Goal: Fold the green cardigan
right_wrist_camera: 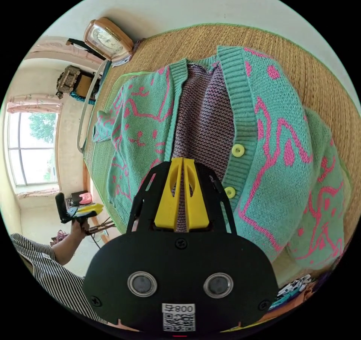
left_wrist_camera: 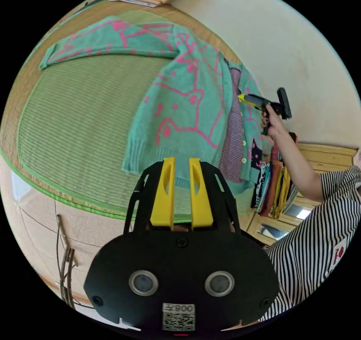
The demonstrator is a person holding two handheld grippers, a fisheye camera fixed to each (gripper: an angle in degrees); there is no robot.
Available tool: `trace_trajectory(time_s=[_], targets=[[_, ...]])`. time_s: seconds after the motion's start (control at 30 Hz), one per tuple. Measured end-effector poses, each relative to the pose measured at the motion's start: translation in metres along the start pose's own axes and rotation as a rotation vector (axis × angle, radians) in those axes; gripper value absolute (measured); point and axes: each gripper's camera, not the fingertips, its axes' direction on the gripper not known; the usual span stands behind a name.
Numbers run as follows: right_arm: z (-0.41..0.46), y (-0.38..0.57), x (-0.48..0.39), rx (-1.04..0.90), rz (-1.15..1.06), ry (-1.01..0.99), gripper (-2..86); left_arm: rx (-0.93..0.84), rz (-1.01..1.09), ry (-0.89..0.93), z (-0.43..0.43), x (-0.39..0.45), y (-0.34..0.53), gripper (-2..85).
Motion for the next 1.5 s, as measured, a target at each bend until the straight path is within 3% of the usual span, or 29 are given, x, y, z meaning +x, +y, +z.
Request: trace_trajectory(time_s=[0.1,0.23,0.33,0.77,0.93,1.03,1.3,1.5], targets=[[0.019,0.028,-0.041,-0.072,-0.123,-0.069,0.2,-0.050,-0.065,-0.063,0.015,-0.013,-0.019,7.0],[0.083,0.074,-0.100,-0.319,-0.306,-0.121,0.1,-0.112,-0.118,-0.097,0.034,-0.014,-0.029,5.9],[0.118,0.099,-0.111,-0.437,-0.330,-0.131,0.1,-0.134,-0.124,-0.032,0.032,-0.007,-0.037,4.1],[0.134,0.135,-0.115,-0.533,-0.377,-0.199,0.1,-0.155,-0.128,-0.121,0.032,0.031,-0.053,2.8],[0.105,0.145,-0.108,-0.460,-0.340,-0.185,0.1,-0.065,-0.165,-0.233,0.014,0.052,-0.057,2.3],[0.071,0.151,-0.093,-0.365,-0.279,-0.178,0.2,-0.001,-0.106,-0.111,0.010,0.075,-0.069,2.3],[-0.039,0.162,-0.017,-0.065,-0.024,0.089,2.4,-0.033,0.376,0.259,0.073,0.212,-0.172,5.2],[-0.074,0.195,0.010,-0.012,0.101,0.231,6.8,-0.118,0.508,0.349,0.131,0.299,-0.250,7.7]])
